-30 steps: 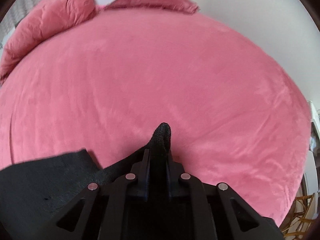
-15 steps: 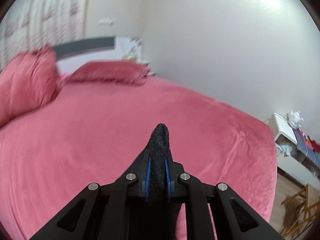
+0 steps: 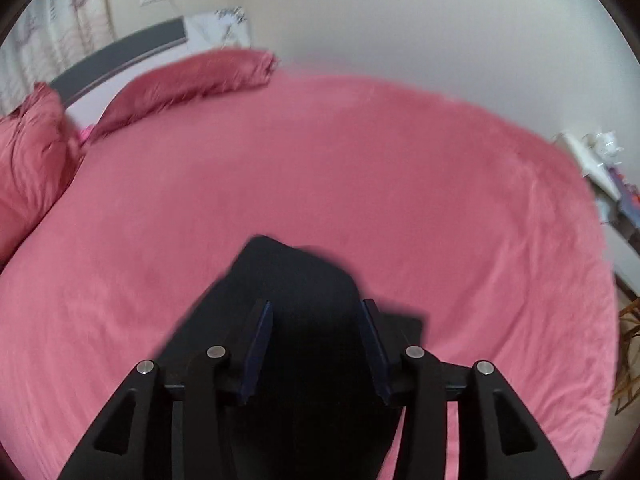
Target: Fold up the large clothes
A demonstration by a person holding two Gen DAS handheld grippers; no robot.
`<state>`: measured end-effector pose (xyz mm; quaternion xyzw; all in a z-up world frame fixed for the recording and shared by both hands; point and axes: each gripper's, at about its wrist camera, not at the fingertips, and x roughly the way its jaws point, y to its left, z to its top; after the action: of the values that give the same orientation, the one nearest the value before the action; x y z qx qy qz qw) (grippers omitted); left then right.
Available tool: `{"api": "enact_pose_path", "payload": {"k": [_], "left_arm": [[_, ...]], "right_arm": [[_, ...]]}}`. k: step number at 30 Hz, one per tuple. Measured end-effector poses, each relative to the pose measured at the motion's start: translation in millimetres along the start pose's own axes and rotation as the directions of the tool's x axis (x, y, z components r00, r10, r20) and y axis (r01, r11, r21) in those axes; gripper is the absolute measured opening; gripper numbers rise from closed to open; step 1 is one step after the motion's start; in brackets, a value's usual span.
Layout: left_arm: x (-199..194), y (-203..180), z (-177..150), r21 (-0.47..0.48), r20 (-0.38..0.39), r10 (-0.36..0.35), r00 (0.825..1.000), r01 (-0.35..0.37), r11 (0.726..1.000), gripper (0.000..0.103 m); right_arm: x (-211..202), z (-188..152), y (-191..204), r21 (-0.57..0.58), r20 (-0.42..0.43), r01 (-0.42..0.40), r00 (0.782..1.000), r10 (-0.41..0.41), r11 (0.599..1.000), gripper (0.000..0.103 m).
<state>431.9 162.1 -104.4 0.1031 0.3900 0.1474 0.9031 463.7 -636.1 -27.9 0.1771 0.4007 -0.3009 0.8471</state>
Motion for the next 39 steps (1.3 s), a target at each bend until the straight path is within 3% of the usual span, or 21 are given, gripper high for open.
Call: {"api": "enact_pose_path", "payload": {"k": [3,7,11,15,18,20,23,25,26,28,29,31,34,36,39], "left_arm": [[-12,36,-9,-0.129,-0.021,-0.138,0.990,0.135,0.982,0.096],[-46,65,-34,-0.230,-0.017,-0.287,0.958,0.276,0.933,0.095],[-88,67,-71,-0.214,-0.051,-0.475,0.878,0.455,0.864,0.095],[-115,53,-118,-0.167,-0.118,-0.568,0.815,0.547,0.820,0.097],[-116,41,-145,-0.178,-0.174,-0.558,0.812,0.531,0.829,0.100],[-114,33,-162,-0.221,-0.201,-0.566,0.800,0.526,0.822,0.100],[-123,26,-171,-0.233,-0.158,-0.546,0.823,0.507,0.830,0.100],[-126,20,-175,-0.253,-0.163,-0.547,0.821,0.501,0.828,0.098],[-128,17,-176,-0.254,-0.165,-0.542,0.824,0.496,0.831,0.095],[-135,12,-179,-0.234,-0.167,-0.532,0.830,0.490,0.839,0.074],[-139,11,-181,-0.232,-0.164,-0.527,0.834,0.487,0.842,0.068],[-145,17,-187,-0.268,-0.160,-0.563,0.811,0.513,0.815,0.053],[-161,30,-196,-0.307,-0.151,-0.599,0.786,0.539,0.784,0.046],[-175,38,-203,-0.307,-0.138,-0.611,0.779,0.553,0.774,0.044],[-192,52,-220,-0.372,-0.115,-0.644,0.757,0.568,0.734,0.044]], "right_arm": [[-11,-14,-25,-0.032,-0.006,-0.027,1.000,0.027,0.999,0.052],[-52,-33,-74,-0.118,-0.028,0.006,1.000,-0.009,0.993,0.053],[-106,-62,-140,-0.143,-0.055,-0.006,0.998,-0.002,0.990,0.056],[-149,-110,-206,-0.103,-0.104,0.016,0.994,-0.027,0.995,0.063],[-170,-144,-250,0.017,-0.124,-0.009,0.992,0.011,1.000,0.065],[-177,-180,-280,0.144,-0.148,-0.043,0.987,0.064,0.989,0.068],[-182,-229,-299,0.263,-0.175,-0.065,0.978,0.114,0.963,0.068],[-188,-259,-304,0.294,-0.179,-0.055,0.978,0.112,0.954,0.068],[-193,-277,-307,0.312,-0.167,-0.038,0.981,0.094,0.949,0.068],[-196,-303,-315,0.385,-0.160,-0.006,0.984,0.073,0.923,0.070],[-195,-314,-323,0.436,-0.161,-0.015,0.982,0.095,0.900,0.070],[-186,-336,-341,0.571,-0.151,-0.065,0.972,0.182,0.818,0.070],[-175,-348,-350,0.670,-0.080,-0.160,0.955,0.285,0.725,0.070],[-174,-342,-349,0.661,-0.031,-0.204,0.954,0.297,0.722,0.070],[-164,-324,-345,0.627,-0.039,-0.180,0.965,0.261,0.758,0.070]]}}
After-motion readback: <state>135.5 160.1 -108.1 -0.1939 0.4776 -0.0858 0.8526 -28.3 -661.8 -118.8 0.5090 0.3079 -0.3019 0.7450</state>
